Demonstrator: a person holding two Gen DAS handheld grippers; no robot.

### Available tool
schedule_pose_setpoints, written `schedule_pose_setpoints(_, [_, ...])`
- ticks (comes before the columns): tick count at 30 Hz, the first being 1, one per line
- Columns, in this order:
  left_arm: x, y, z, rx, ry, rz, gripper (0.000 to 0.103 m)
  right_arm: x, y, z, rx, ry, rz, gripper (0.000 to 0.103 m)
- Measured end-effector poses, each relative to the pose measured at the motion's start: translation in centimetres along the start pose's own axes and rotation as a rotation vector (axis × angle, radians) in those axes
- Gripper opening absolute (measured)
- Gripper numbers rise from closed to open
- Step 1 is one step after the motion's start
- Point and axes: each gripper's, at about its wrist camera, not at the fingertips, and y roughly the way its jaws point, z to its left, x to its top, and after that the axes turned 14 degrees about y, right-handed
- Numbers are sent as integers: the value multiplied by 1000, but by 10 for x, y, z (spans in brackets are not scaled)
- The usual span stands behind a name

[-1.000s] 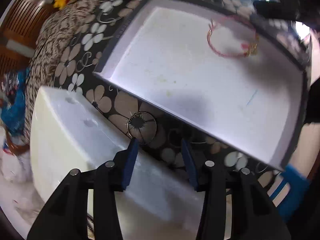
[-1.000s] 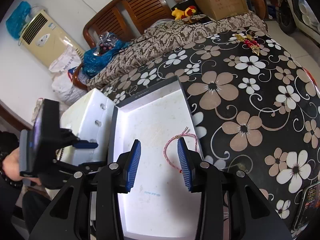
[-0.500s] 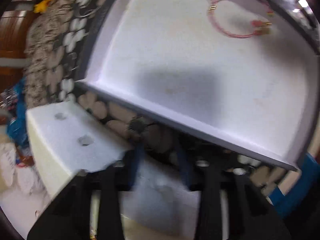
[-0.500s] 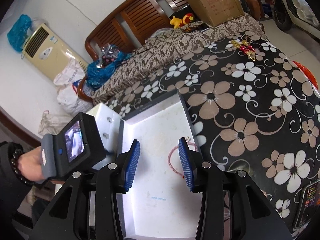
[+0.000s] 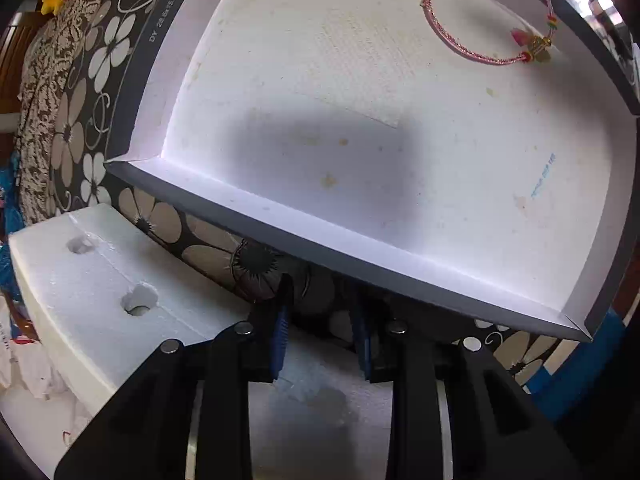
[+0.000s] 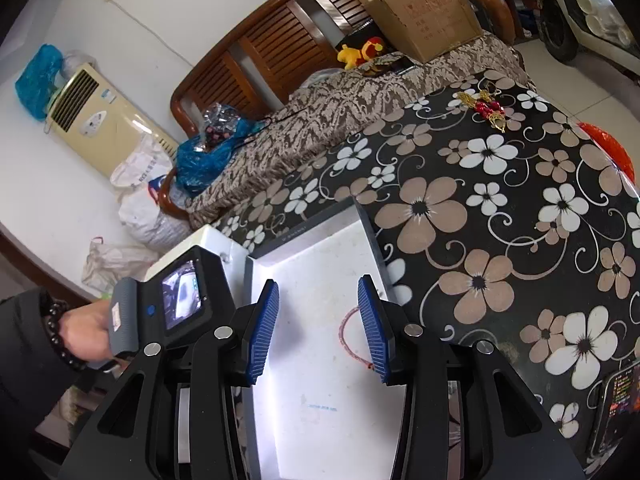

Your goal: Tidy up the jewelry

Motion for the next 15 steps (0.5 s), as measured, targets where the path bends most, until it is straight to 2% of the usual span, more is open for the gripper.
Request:
schedule_pose_setpoints(2, [-2,-1,8,-69,5,-16,11,1,-1,1,2,2,-5,44])
schedule_pose_setpoints(3, [-3,-2,11,-88,3,-22,9,2,-1,1,4,5,-8,44])
schedule_pose_setpoints(4, [-4,-2,13,-81,8,-15,2,2,-2,2,4,5,-11,44])
schedule_pose_setpoints(8, [-4,-7,15,-82,9,-27,2,4,-3,0,1,10,-23,44])
schedule_pose_setpoints(15, [-30,-36,-8,-81,-31,-154,2,5,-4,2,1,7,-30,44])
